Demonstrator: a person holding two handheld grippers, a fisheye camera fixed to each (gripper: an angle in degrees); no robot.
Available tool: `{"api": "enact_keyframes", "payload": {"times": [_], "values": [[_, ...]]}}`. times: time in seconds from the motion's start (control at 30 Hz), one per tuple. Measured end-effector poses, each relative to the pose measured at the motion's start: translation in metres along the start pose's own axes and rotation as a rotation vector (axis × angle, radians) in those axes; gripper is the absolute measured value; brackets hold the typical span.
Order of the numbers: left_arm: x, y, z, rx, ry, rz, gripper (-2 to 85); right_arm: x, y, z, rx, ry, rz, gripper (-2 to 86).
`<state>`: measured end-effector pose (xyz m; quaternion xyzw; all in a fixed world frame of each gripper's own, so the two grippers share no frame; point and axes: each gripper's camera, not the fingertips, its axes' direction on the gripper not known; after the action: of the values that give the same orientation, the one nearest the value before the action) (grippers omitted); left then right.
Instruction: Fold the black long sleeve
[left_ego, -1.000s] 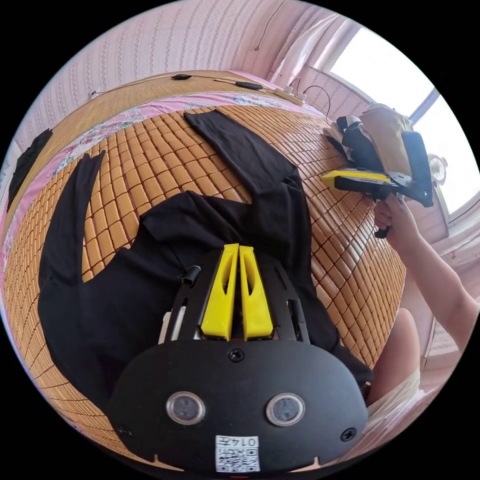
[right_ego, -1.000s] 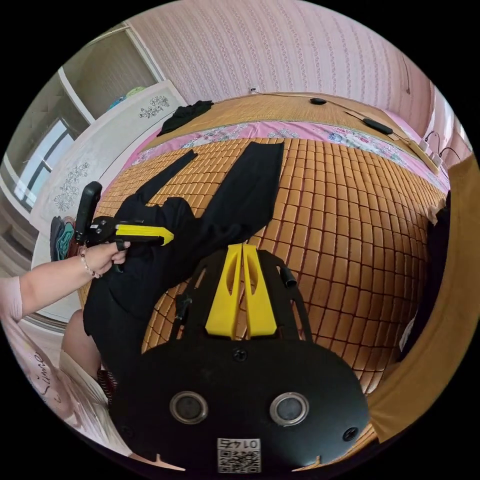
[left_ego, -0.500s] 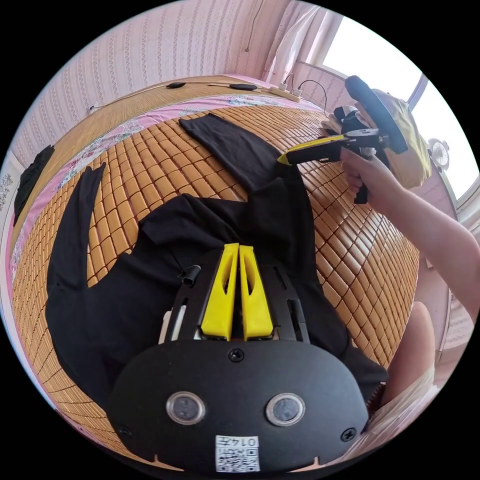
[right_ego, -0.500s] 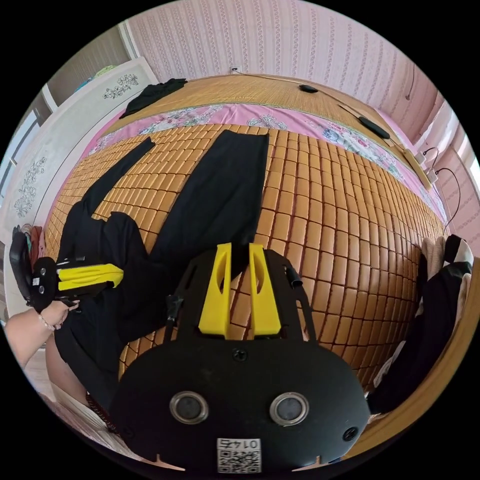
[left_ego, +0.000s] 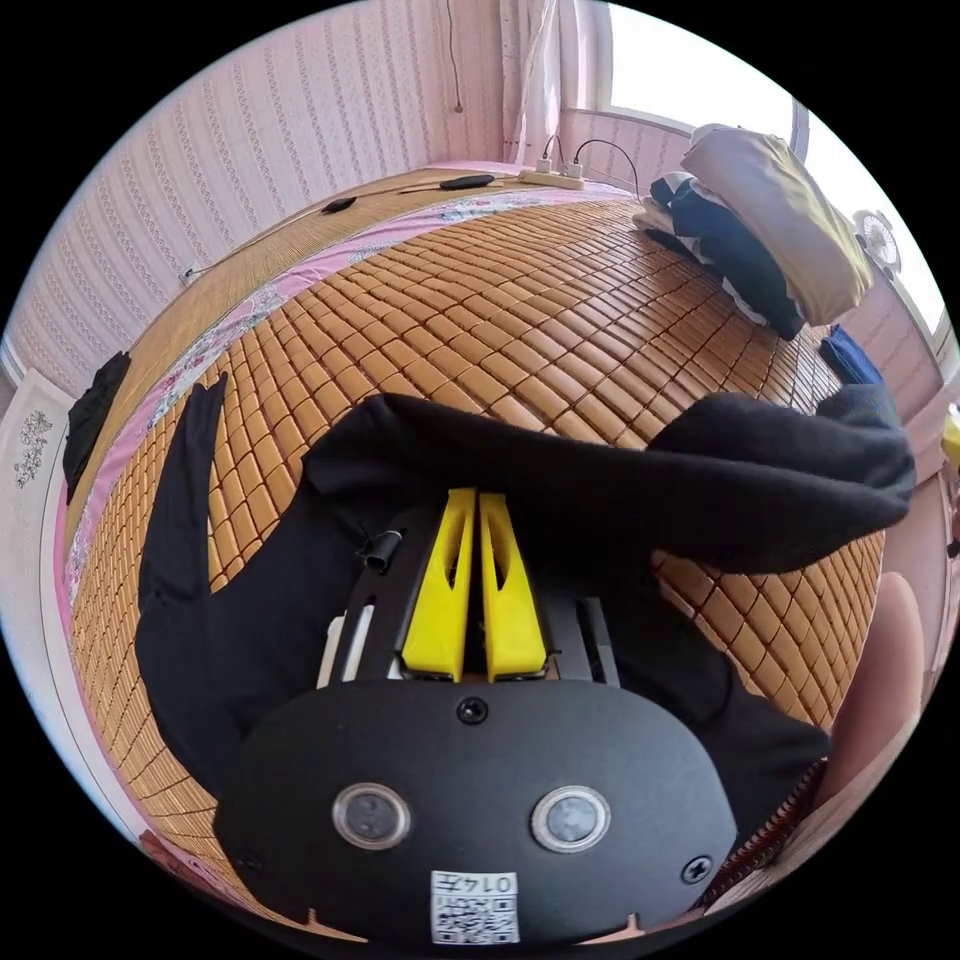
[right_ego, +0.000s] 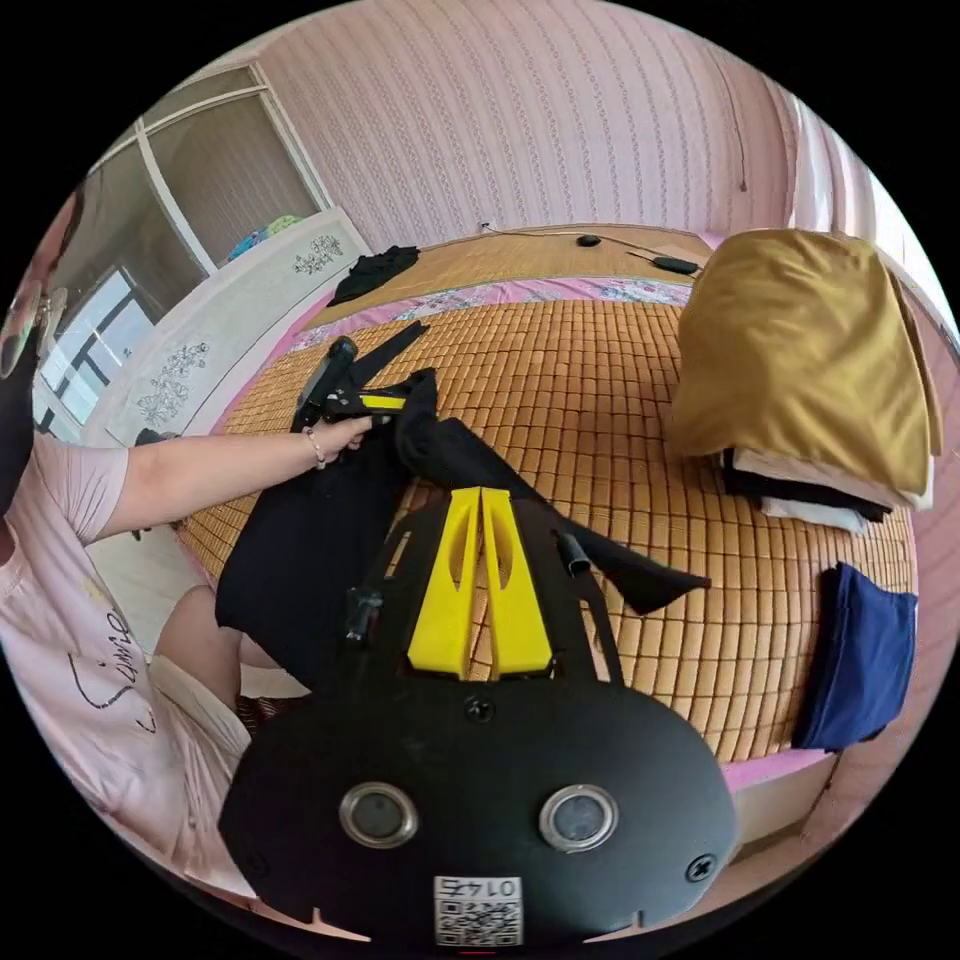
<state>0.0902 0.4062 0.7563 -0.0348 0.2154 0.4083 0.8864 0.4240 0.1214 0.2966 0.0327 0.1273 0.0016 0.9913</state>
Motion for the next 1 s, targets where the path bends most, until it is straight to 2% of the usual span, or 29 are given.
{"api": "enact_keyframes", "payload": {"times": [0.07, 0.13, 0.2, 0.27, 0.33, 0.4, 0.47, 0.53, 0.57, 0.73, 0.8, 0.83, 0.9, 1.0], "values": [[0.003, -0.001, -0.005, 0.007, -0.033, -0.008, -1.0, 0.021, 0.008, 0.01, -0.043, -0.001, 0.018, 3.2], [0.007, -0.001, -0.02, 0.058, -0.076, -0.032, -1.0, 0.038, 0.009, 0.023, -0.113, -0.108, 0.014, 7.1], [0.013, -0.003, -0.039, 0.112, -0.028, -0.035, -0.9, 0.042, 0.014, 0.038, -0.179, -0.258, -0.037, 11.0], [0.02, -0.006, -0.051, 0.125, -0.019, -0.026, -0.9, 0.03, 0.026, 0.049, -0.248, -0.265, -0.104, 12.1], [0.029, -0.007, -0.054, 0.114, 0.037, 0.0, -0.8, 0.016, 0.044, 0.061, -0.323, -0.188, -0.173, 12.2], [0.042, -0.008, -0.042, 0.048, 0.113, 0.032, -0.1, 0.009, 0.065, 0.083, -0.421, -0.165, -0.209, 10.7], [0.047, -0.01, -0.024, -0.028, 0.103, -0.003, 1.1, 0.015, 0.071, 0.078, -0.346, -0.074, -0.174, 7.0], [0.044, -0.012, 0.0, -0.126, 0.098, -0.068, 2.4, 0.025, 0.072, 0.08, -0.374, -0.044, -0.165, 2.4], [0.04, -0.014, 0.016, -0.191, 0.106, -0.119, 2.8, 0.033, 0.071, 0.079, -0.38, -0.095, -0.144, 1.2], [0.034, -0.027, 0.023, -0.211, 0.162, -0.173, -0.6, 0.068, 0.069, 0.054, -0.383, -0.299, -0.105, 0.1], [0.035, -0.037, 0.008, -0.16, 0.177, -0.157, -0.8, 0.103, 0.059, 0.017, -0.276, -0.487, -0.058, -0.1], [0.035, -0.043, 0.003, -0.135, 0.179, -0.151, -0.8, 0.113, 0.056, 0.007, -0.236, -0.502, -0.048, -0.1], [0.035, -0.072, -0.018, -0.006, 0.175, -0.152, -0.5, 0.153, 0.044, -0.019, -0.131, -0.352, -0.009, -0.1], [0.037, -0.111, -0.016, 0.063, 0.215, -0.203, 1.6, 0.204, 0.042, -0.021, -0.083, -0.136, 0.13, -0.1]]}}
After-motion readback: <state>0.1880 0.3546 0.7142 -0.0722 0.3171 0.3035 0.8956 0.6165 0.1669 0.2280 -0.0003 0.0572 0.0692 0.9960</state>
